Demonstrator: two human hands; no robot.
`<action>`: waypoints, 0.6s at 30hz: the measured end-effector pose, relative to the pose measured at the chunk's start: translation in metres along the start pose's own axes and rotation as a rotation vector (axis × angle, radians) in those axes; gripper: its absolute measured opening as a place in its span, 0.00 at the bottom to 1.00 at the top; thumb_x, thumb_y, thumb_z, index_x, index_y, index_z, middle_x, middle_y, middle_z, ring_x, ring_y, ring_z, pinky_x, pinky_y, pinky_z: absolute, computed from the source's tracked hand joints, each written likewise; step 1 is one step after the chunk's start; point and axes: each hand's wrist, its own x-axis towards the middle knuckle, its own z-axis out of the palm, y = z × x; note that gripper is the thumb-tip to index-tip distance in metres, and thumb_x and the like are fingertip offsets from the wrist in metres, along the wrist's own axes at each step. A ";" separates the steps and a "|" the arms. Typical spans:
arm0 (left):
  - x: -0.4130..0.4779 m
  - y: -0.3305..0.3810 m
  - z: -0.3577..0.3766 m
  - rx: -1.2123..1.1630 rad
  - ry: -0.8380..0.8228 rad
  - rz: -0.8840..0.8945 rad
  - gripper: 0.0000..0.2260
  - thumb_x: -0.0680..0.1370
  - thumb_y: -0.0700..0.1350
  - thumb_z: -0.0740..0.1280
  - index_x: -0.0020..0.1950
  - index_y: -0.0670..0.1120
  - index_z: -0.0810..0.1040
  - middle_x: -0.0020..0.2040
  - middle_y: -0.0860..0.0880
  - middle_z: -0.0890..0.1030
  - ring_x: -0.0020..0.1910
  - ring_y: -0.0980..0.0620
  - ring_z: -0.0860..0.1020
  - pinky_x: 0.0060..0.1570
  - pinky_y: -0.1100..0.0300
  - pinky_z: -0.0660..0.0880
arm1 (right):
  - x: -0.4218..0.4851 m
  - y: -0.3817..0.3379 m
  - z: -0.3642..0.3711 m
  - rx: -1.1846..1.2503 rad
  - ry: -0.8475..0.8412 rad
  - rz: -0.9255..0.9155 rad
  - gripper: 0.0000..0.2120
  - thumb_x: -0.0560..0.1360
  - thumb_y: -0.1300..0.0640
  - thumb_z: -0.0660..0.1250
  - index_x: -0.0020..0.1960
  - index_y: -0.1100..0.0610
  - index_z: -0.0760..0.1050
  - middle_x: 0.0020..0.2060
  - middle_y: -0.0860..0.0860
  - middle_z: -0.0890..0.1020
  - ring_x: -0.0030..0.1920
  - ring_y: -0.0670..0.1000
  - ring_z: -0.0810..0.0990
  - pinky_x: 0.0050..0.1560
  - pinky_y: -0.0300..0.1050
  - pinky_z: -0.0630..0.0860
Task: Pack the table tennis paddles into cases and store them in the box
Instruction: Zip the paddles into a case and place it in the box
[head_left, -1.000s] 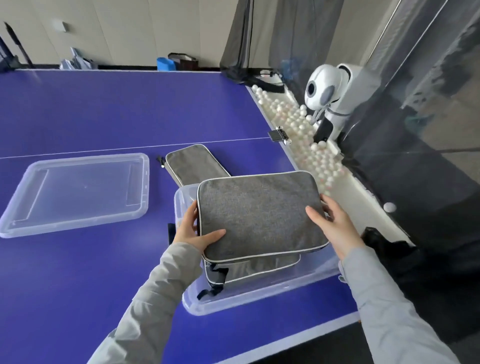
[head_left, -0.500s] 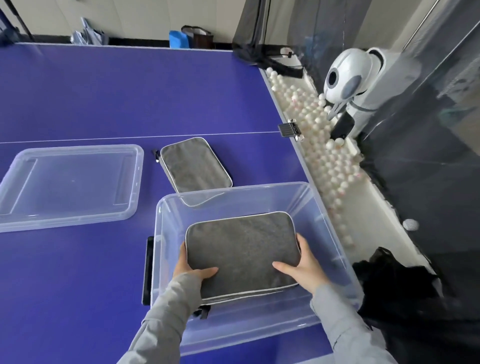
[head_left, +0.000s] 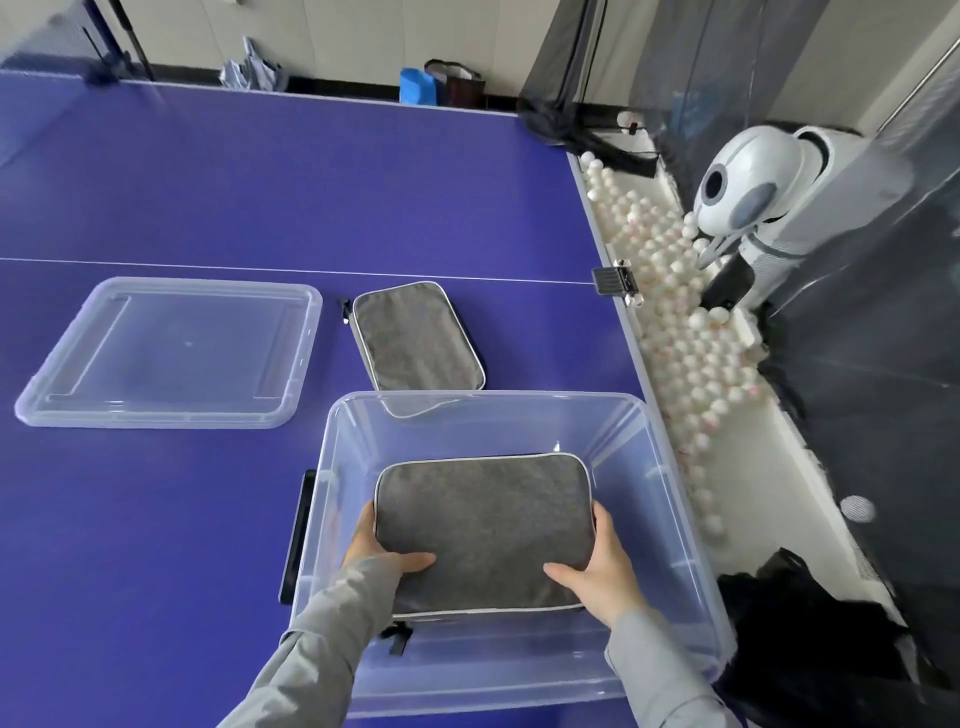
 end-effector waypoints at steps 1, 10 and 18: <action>0.001 0.000 0.000 0.007 0.000 0.007 0.49 0.43 0.46 0.80 0.64 0.55 0.70 0.56 0.50 0.80 0.54 0.45 0.79 0.56 0.43 0.76 | 0.000 0.000 -0.001 0.005 0.005 0.009 0.44 0.65 0.62 0.76 0.74 0.50 0.56 0.64 0.48 0.72 0.62 0.49 0.71 0.66 0.50 0.70; 0.002 -0.001 0.001 0.055 -0.015 0.004 0.53 0.43 0.49 0.81 0.67 0.54 0.66 0.57 0.50 0.79 0.54 0.46 0.78 0.56 0.45 0.77 | 0.000 -0.002 -0.002 -0.008 -0.013 0.023 0.42 0.66 0.63 0.75 0.73 0.52 0.56 0.66 0.50 0.71 0.64 0.51 0.71 0.67 0.52 0.68; -0.028 0.030 0.008 0.213 0.061 -0.021 0.41 0.62 0.52 0.80 0.69 0.42 0.66 0.65 0.43 0.73 0.62 0.43 0.74 0.64 0.48 0.71 | -0.018 -0.011 -0.022 -0.010 0.071 -0.088 0.43 0.71 0.53 0.74 0.77 0.54 0.51 0.75 0.50 0.59 0.75 0.50 0.58 0.73 0.47 0.57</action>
